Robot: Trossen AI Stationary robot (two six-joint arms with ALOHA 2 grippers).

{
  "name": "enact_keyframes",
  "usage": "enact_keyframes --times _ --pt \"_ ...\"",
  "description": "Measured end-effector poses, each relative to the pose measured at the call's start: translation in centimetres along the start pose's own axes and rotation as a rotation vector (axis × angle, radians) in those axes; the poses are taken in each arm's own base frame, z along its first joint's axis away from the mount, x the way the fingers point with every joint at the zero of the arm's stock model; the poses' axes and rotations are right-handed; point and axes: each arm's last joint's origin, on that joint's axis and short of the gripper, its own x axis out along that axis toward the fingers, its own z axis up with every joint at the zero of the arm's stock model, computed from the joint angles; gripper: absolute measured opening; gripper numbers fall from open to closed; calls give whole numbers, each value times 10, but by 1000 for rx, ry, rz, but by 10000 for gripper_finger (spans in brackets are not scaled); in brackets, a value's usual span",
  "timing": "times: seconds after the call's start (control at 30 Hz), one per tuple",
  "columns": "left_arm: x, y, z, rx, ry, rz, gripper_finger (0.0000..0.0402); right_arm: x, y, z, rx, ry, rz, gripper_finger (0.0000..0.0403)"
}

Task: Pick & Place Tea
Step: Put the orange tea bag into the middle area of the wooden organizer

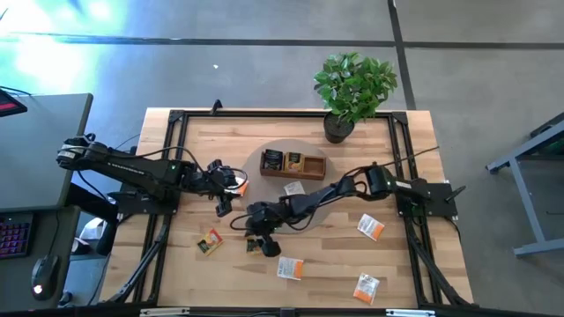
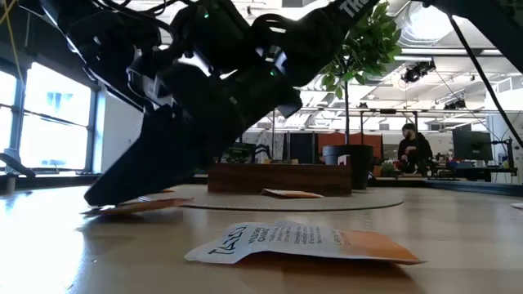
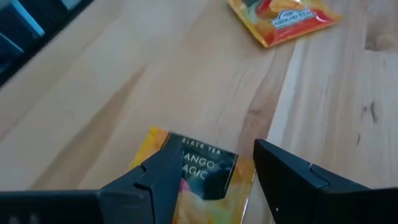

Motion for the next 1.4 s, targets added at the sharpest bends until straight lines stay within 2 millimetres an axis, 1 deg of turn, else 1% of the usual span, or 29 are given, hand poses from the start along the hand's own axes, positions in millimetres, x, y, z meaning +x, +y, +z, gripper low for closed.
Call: enact_keyframes --times 0.17,0.3,0.43,0.57,0.67,0.73,0.83,0.93,1.03,1.13,1.23,1.33,1.4 --pt "0 0 0 9 2 3 182 1 -3 -12 -24 26 -30 192" --pt "0 0 0 9 1 4 182 0 -6 -20 -41 39 -40 171" --pt "0 0 0 9 1 4 182 -1 -8 -28 -33 60 -55 130" --pt "0 0 -1 10 5 6 182 -2 -8 -35 -42 73 -58 76" --pt "0 1 -1 12 11 16 182 -2 -9 -35 -60 73 -51 27" --pt "0 1 -2 14 15 24 182 -3 -11 -35 -63 65 -46 8" --pt "0 1 -2 15 16 26 182 -5 -12 -33 -58 55 -42 14" --pt "0 1 -2 15 19 23 182 -10 -11 -27 -43 45 -46 13" --pt "0 2 -3 13 24 25 182 -18 -8 -17 -17 33 -47 3" --pt "0 2 -3 2 32 25 182 -27 -1 -6 -34 24 -45 8" --pt "0 2 -4 -10 36 27 182 -34 4 2 -30 25 -44 33" --pt "0 2 -3 -12 31 25 182 -33 7 -1 -23 69 -62 70" --pt "0 2 -3 -11 33 26 182 -31 8 -7 -35 110 -128 95"
